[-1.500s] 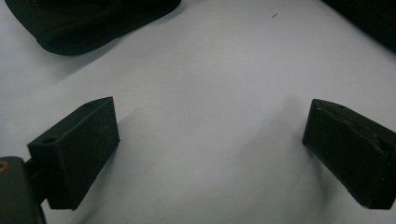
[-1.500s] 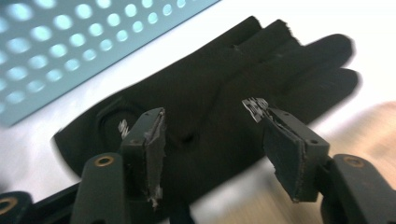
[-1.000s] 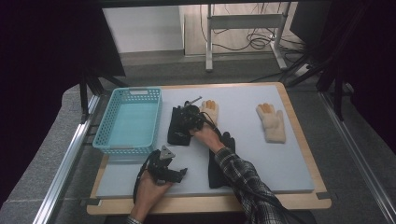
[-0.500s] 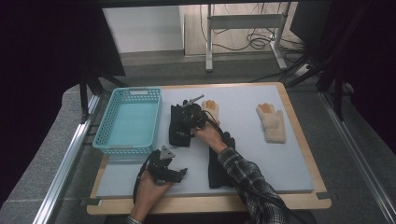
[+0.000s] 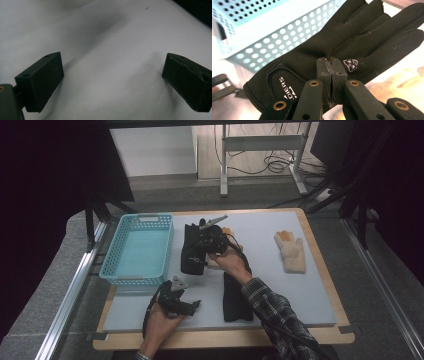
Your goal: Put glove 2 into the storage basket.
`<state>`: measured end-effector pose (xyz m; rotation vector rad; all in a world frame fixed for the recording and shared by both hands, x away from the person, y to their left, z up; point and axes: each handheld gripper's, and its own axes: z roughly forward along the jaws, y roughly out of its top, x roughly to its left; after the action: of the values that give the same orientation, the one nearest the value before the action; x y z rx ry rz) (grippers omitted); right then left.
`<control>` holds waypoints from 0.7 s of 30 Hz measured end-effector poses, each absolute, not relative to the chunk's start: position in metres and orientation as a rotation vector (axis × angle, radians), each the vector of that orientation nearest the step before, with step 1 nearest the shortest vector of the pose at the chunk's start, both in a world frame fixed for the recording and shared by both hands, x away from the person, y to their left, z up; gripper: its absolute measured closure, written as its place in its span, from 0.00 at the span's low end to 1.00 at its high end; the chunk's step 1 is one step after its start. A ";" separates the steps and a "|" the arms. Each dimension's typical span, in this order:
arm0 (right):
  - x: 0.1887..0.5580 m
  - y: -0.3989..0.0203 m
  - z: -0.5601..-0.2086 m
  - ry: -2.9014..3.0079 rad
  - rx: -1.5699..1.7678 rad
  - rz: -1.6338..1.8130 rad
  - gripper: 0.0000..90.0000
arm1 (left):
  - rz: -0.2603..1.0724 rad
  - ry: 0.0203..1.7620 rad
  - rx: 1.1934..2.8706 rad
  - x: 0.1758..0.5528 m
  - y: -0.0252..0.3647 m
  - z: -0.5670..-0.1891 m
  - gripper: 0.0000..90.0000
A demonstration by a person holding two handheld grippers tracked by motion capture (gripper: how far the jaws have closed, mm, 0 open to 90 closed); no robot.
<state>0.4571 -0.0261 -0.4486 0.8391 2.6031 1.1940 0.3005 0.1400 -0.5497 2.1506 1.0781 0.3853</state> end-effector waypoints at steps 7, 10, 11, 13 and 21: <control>0.439 -0.056 -0.438 2.607 0.835 1.220 0.97 | 0.386 1.077 2.151 0.301 0.140 -0.550 0.04; 0.430 -0.071 -0.433 2.609 0.826 1.225 0.96 | 0.387 1.077 2.152 0.301 0.140 -0.550 0.04; 0.427 -0.076 -0.432 2.610 0.817 1.228 0.96 | 0.387 1.076 2.150 0.301 0.140 -0.550 0.04; 0.419 -0.086 -0.429 2.612 0.800 1.233 0.96 | 0.387 1.076 2.153 0.301 0.140 -0.550 0.04; 0.386 -0.131 -0.427 2.622 0.798 1.218 0.96 | 0.388 1.081 2.144 0.300 0.140 -0.550 0.04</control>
<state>0.3857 -0.1312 -0.4266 0.7978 2.6215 1.2184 0.3004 0.1396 -0.5498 2.1436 1.0808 0.3875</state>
